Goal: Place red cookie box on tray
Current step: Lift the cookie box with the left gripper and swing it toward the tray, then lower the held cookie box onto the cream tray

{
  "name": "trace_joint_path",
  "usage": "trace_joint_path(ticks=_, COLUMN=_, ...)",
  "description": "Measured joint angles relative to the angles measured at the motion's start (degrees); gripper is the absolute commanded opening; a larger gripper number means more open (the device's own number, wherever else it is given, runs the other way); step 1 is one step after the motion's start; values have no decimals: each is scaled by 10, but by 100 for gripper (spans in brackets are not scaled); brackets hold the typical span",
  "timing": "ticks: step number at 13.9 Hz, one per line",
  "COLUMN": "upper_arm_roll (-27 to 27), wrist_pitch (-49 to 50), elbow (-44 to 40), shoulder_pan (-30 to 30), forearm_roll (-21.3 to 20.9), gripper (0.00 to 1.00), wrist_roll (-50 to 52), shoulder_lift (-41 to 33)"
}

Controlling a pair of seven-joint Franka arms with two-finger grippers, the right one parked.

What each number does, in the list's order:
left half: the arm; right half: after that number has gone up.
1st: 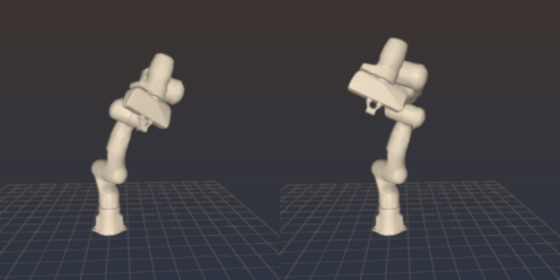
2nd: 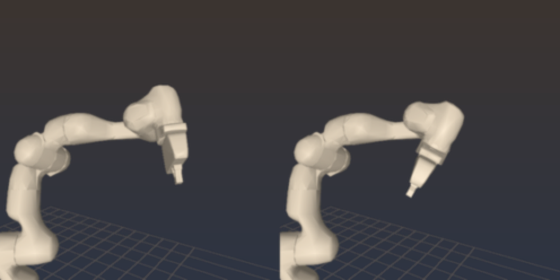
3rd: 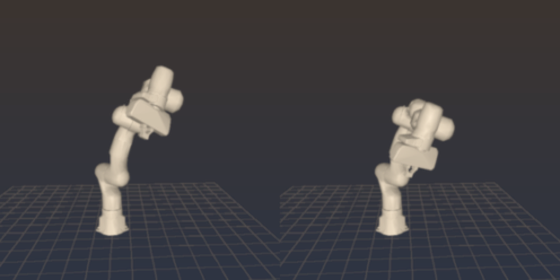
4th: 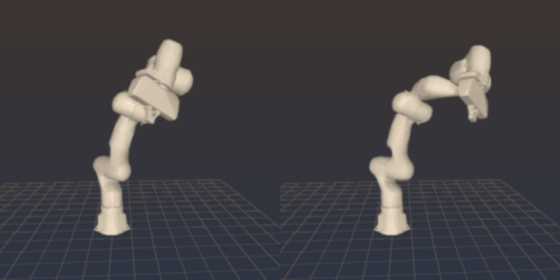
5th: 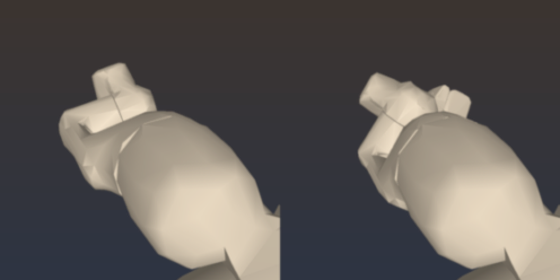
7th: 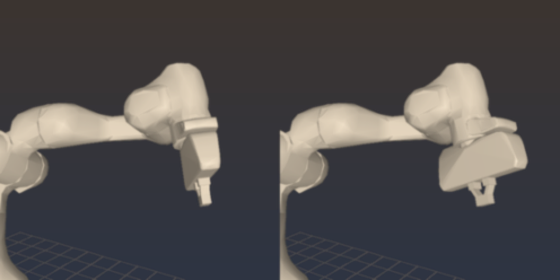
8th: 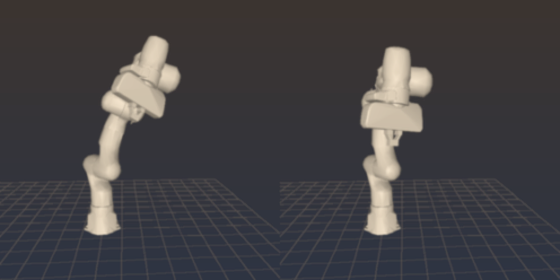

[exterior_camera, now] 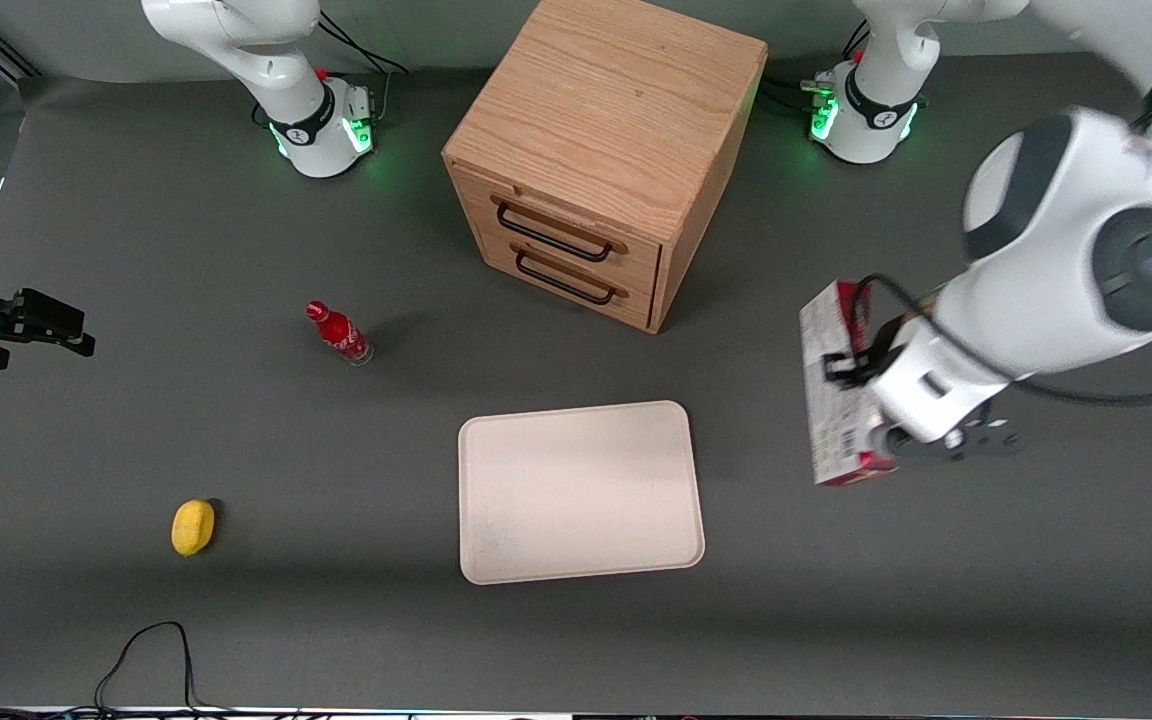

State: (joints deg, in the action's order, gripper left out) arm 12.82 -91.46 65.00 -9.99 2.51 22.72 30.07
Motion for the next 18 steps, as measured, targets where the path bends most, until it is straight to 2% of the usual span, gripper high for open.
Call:
trace_joint_path(ticks=5, upper_arm_roll=0, wrist_pitch=-125, elbow=-81, shoulder_pan=-81, forearm_roll=-67, gripper=0, wrist_roll=99, shoulder_lift=153)
trace_joint_path(ticks=8, upper_arm_roll=-2, wrist_pitch=-189, elbow=-90, shoulder_pan=-116, forearm_roll=-84, gripper=0, wrist_roll=154, shoulder_lift=213)
trace_joint_path(ticks=11, upper_arm_roll=-9, wrist_pitch=-211, elbow=-93, shoulder_pan=-131, forearm_roll=-98, gripper=0, wrist_roll=163, shoulder_lift=251)
trace_joint_path(ticks=17, upper_arm_roll=-10, wrist_pitch=-219, elbow=-92, shoulder_pan=-147, forearm_roll=-108, gripper=0, wrist_roll=187, shoulder_lift=278)
trace_joint_path(ticks=18, upper_arm_roll=-11, wrist_pitch=-219, elbow=-92, shoulder_pan=-147, forearm_roll=-108, gripper=64, wrist_roll=187, shoulder_lift=278)
